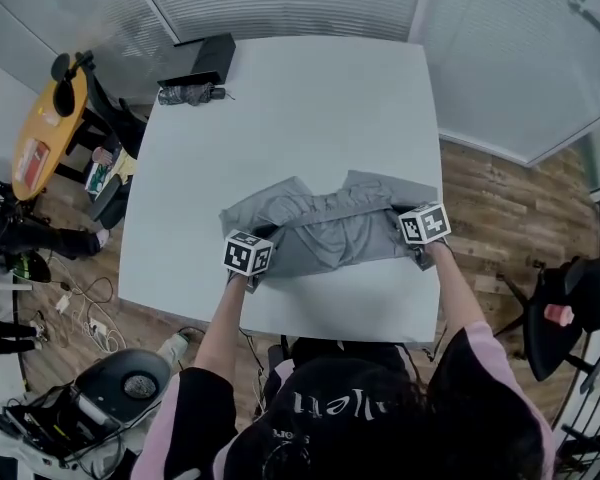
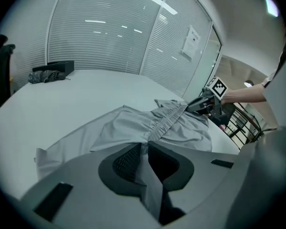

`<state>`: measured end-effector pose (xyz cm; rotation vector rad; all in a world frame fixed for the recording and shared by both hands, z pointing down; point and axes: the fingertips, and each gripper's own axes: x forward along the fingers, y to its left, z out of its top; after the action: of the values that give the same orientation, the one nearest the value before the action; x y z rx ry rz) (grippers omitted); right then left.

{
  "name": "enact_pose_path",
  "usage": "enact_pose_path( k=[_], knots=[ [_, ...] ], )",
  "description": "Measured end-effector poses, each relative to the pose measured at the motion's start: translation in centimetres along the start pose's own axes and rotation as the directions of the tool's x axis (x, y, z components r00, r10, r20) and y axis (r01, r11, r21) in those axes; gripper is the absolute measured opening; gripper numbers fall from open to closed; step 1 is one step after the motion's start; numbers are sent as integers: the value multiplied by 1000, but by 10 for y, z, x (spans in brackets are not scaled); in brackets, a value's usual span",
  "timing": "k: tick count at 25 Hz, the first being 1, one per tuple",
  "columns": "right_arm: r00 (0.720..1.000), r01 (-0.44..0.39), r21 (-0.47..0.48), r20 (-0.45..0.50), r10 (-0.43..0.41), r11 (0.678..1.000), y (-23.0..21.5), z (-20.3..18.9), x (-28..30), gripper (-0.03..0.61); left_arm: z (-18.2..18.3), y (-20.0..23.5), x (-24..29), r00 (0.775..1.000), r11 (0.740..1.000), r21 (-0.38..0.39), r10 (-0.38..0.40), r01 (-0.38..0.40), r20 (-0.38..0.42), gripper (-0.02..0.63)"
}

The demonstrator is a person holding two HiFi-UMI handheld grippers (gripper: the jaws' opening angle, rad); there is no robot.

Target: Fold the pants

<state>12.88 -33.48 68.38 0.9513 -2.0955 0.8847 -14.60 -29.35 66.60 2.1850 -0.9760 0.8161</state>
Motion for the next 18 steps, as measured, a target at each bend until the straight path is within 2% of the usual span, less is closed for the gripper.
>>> enact_pose_path(
  k=[1,3,6,11,13,18],
  knots=[
    [1000,-10,-12,-8,10,1000,3,-1,1,63,0,2,0,1000,1000,-8,9,-9,-1,52],
    [999,-23,-30,-23,22,999,7,-3,0,154,2,6,-2,1000,999,-43,15,-14,10,88],
    [1000,-12,-33,2,12,999,9,-3,-6,164,6,7,-12,999,995,-97,27,-22,47,153],
    [996,-4,-20,94,6,1000,20,5,-30,163,19,-1,-44,979,987,-157,58,-27,193,153],
    [989,7,-20,148,-4,1000,28,11,-42,164,23,-9,-56,972,989,-146,59,-25,228,153],
    [963,6,-22,269,0,1000,56,23,-73,163,36,-42,-82,958,999,-43,25,-13,287,153]
  ],
)
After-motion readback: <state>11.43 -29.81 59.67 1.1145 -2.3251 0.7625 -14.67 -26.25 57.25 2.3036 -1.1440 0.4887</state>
